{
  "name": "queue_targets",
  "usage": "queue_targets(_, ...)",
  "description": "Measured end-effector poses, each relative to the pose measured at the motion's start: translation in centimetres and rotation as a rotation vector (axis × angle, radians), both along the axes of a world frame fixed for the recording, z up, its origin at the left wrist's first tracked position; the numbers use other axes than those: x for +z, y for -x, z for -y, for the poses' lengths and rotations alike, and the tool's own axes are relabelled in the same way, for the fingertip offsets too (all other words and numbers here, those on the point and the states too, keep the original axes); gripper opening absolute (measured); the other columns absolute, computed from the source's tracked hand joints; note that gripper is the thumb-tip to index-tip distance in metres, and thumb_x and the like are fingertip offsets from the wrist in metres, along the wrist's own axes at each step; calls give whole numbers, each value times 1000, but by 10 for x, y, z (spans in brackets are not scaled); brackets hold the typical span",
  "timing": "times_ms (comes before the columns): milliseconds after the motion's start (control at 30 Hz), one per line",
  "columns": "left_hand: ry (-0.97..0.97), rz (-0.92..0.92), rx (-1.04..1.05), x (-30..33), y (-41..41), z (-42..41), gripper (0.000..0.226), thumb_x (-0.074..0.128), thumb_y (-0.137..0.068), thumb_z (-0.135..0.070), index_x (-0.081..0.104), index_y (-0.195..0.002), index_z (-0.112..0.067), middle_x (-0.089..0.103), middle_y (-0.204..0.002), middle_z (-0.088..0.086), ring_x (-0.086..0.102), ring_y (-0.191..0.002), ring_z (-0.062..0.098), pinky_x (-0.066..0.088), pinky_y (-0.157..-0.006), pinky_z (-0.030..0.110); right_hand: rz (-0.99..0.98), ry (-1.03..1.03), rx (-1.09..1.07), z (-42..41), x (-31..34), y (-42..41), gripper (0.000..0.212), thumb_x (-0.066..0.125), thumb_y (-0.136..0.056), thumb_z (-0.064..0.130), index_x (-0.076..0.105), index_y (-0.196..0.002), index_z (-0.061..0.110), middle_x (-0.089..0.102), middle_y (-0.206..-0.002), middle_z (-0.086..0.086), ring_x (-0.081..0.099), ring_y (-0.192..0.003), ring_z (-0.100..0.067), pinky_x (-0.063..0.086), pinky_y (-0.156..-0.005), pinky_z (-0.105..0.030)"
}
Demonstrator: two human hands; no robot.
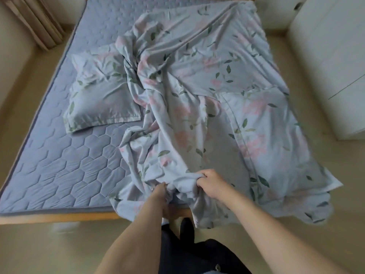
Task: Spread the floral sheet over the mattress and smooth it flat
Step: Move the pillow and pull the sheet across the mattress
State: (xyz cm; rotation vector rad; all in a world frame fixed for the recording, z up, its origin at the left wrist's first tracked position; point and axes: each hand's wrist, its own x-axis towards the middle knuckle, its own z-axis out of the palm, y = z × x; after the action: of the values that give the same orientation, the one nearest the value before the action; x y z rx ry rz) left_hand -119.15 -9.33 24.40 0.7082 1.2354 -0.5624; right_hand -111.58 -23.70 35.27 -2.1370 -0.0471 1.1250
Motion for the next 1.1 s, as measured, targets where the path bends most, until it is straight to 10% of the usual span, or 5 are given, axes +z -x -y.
queue_targets(67,129,88,52,5,2,21,37,48,-88,-30,67,-101,-2,66,-92,18,59,-87,33,49,-90,52,17,-21,-77,15,-2,-3,39,46,-75,3,61,-44,22,52,-43,11,47,-56,-13,36,-54,-25)
queue_targets(200,35,225,360,29,-3,9,40,36,-96,-11,65,-71,0,61,-54,11,59,-43,19,50,-41,23,65,-28,-227,31,1,-5,17,48,-70,23,49,-54,17,47,-59,0,44,-62,-19,32,-61,-29)
queue_targets(433,-136,378,747,73,30,-53,50,43,-90,-19,47,-136,-2,54,-134,20,53,-120,33,47,-97,40,152,-5,-101,11,3,1,36,37,-94,16,29,-59,19,30,-59,1,30,-54,-16,19,-49,-27)
queue_targets(767,-129,116,293,107,122,-86,44,67,-78,-49,77,-85,-6,73,-90,15,69,-75,30,53,-69,37,321,202,8,-38,-8,23,36,31,-96,20,63,-113,15,60,-119,-12,55,-106,-32,36,-79,-32)
queue_targets(1100,-53,638,621,118,174,-134,27,58,-78,-19,77,-88,-3,70,-95,17,69,-83,28,51,-79,35,637,69,614,-106,-3,130,73,54,-71,50,40,-137,22,37,-135,-4,35,-130,-27,25,-108,-36)
